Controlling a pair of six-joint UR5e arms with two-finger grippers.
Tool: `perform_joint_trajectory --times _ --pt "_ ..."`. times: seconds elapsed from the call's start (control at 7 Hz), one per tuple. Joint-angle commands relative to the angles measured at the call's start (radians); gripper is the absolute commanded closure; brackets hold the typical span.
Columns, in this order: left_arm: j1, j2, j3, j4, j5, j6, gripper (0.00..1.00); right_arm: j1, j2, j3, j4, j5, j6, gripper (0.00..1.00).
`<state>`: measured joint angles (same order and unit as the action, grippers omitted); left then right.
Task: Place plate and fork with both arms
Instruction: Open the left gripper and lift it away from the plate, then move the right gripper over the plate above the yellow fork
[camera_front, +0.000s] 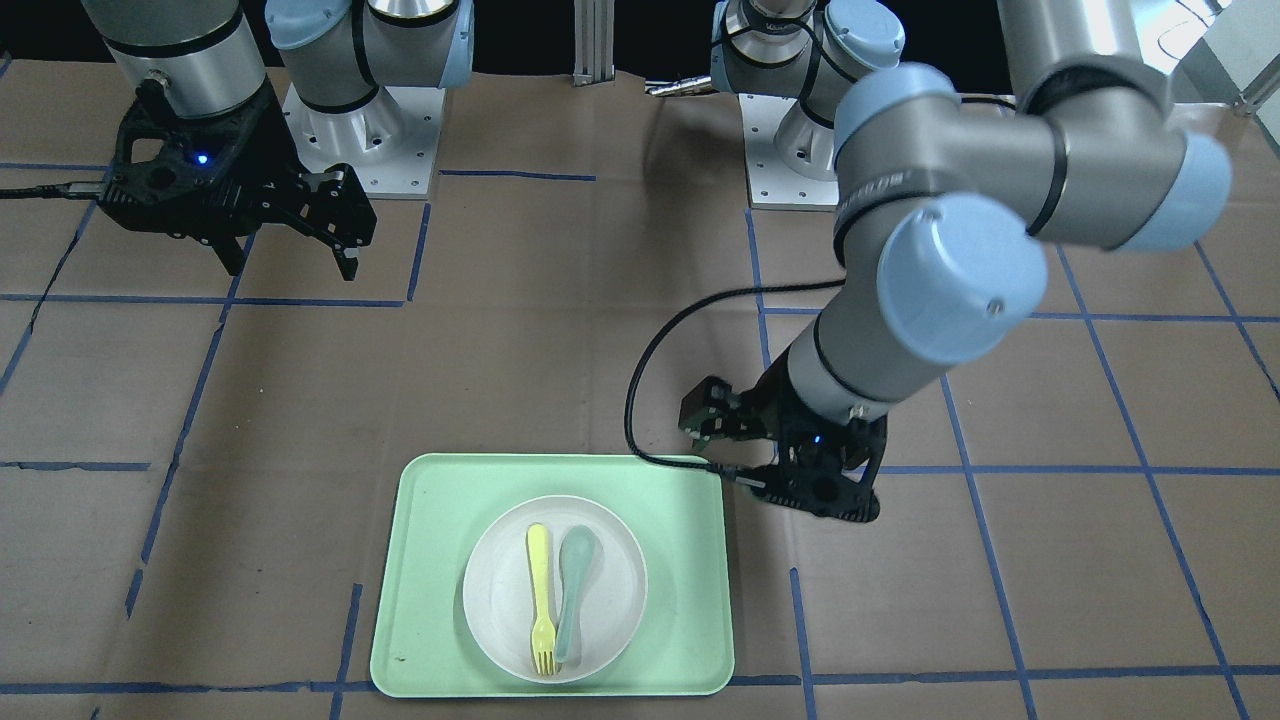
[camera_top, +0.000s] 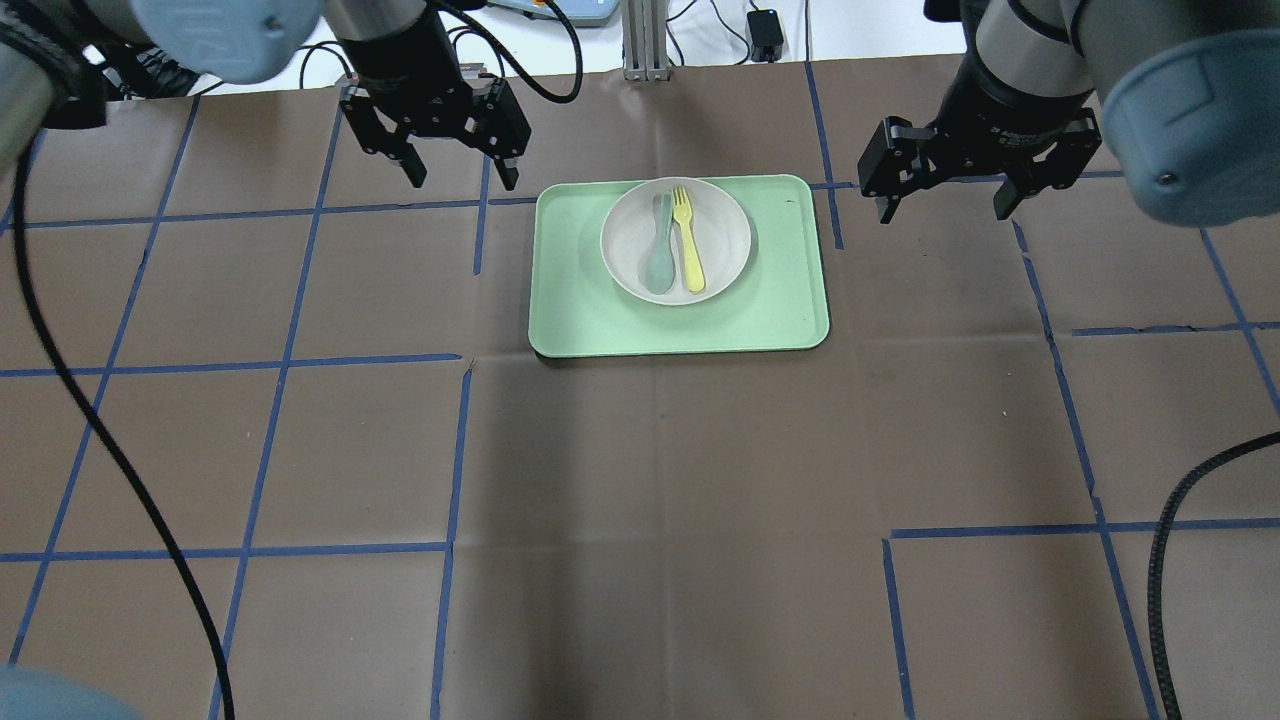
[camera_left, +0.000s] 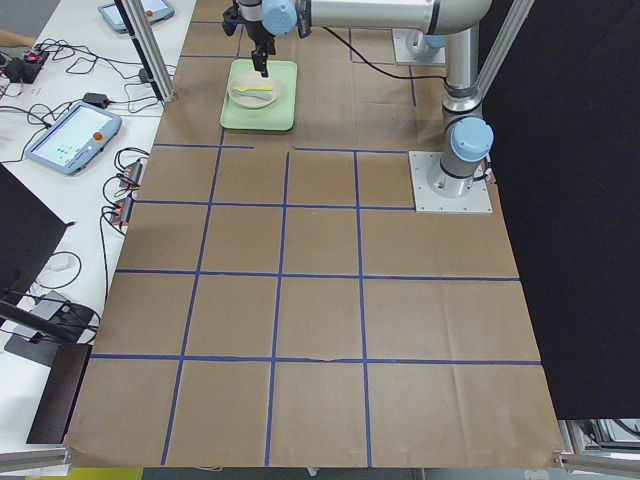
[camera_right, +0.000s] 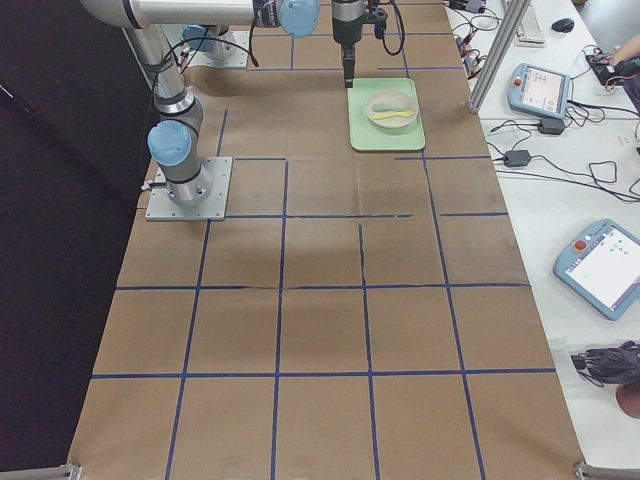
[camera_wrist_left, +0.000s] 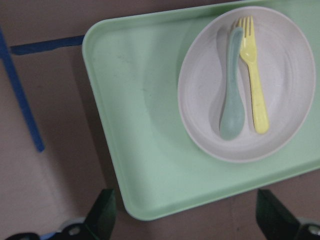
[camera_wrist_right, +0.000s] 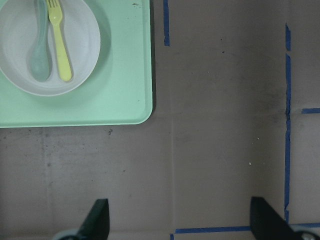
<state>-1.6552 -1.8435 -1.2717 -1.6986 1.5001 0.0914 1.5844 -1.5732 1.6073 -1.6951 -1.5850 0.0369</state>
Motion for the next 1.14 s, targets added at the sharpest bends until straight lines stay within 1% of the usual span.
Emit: perform_joint_trajectory --times 0.0,0.14,0.29,0.43,0.71,0.86,1.0 --pt "0.0 0.178 -0.024 -0.197 0.081 -0.039 0.0 0.002 0.063 -0.068 -0.009 0.0 0.001 0.0" --pt "-0.001 0.211 -0.043 -0.211 0.087 -0.044 0.0 0.005 0.129 -0.145 0.011 0.002 0.003 0.0" --pt "-0.001 0.225 -0.058 -0.213 0.086 -0.042 0.0 0.041 0.198 -0.22 0.021 0.0 0.015 0.0" --pt "-0.001 0.225 -0.067 -0.207 0.086 -0.044 0.0 0.096 0.272 -0.275 0.006 -0.012 0.026 0.0" --pt "-0.001 0.217 -0.072 -0.2 0.075 -0.042 0.0 0.167 0.437 -0.38 -0.017 -0.01 0.11 0.0" --pt "0.0 0.214 -0.071 -0.197 0.08 -0.032 0.0 0.201 0.485 -0.418 -0.027 -0.012 0.13 0.0" --pt "0.0 0.216 -0.071 -0.197 0.08 -0.027 0.0 0.23 0.539 -0.42 -0.088 -0.01 0.171 0.0"
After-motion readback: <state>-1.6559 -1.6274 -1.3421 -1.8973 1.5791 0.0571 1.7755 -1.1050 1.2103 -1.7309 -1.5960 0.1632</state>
